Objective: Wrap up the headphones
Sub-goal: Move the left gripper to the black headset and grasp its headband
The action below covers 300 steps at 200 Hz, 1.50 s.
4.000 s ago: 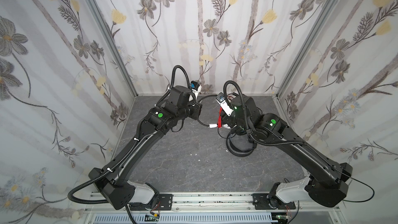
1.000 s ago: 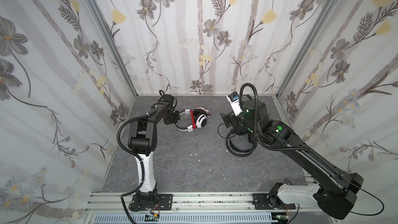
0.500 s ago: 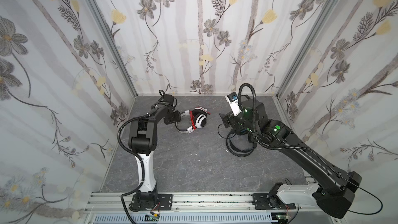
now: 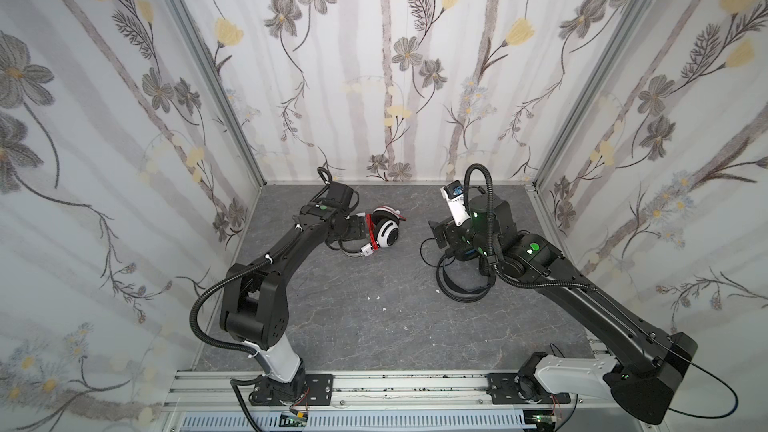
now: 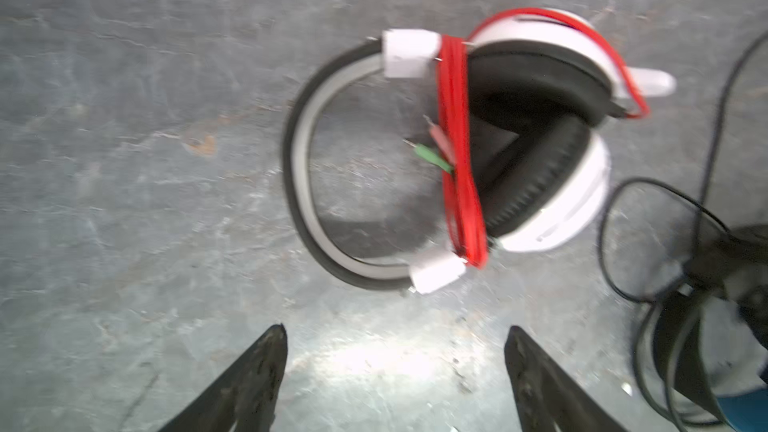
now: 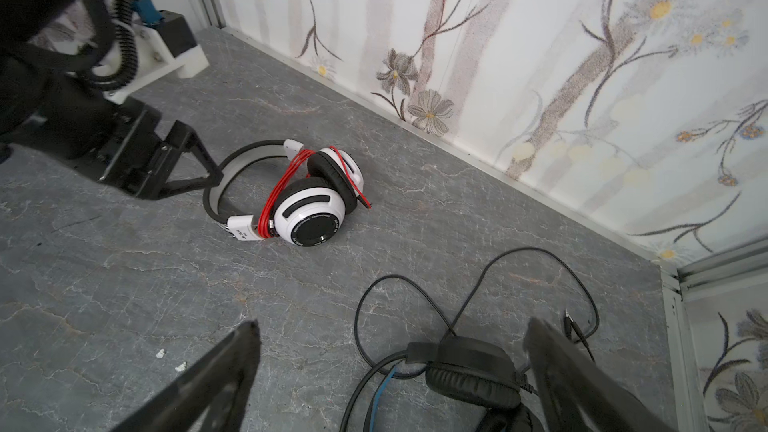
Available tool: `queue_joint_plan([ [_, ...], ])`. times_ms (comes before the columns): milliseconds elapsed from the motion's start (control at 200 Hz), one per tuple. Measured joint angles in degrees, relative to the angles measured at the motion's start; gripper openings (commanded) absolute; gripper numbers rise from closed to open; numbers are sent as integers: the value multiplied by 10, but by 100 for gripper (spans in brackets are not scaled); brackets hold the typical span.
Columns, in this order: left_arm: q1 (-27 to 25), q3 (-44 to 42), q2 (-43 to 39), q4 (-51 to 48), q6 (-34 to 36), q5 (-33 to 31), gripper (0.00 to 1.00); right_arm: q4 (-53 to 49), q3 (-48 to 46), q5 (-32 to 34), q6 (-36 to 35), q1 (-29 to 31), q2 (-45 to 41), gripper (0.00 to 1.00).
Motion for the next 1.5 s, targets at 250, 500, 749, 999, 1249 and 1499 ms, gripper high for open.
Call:
queue_joint_plan([
  [250,-190,45,70,21,-109,18,86,2,-47,-30,59,-99,-22,100],
  [500,-283,139,200,54,-182,11,96,5,-92,-47,84,-138,-62,100],
  [749,-305,218,299,53,-207,11,91,14,-113,-58,92,-160,-80,100],
  [999,-315,210,320,40,-208,10,68,17,-118,-69,94,-169,-82,100],
  [1249,-313,184,317,49,-207,2,33,17,-118,-71,94,-170,-82,100],
  [1499,-291,112,255,49,-168,-11,16,20,-119,-71,94,-172,-82,100],
])
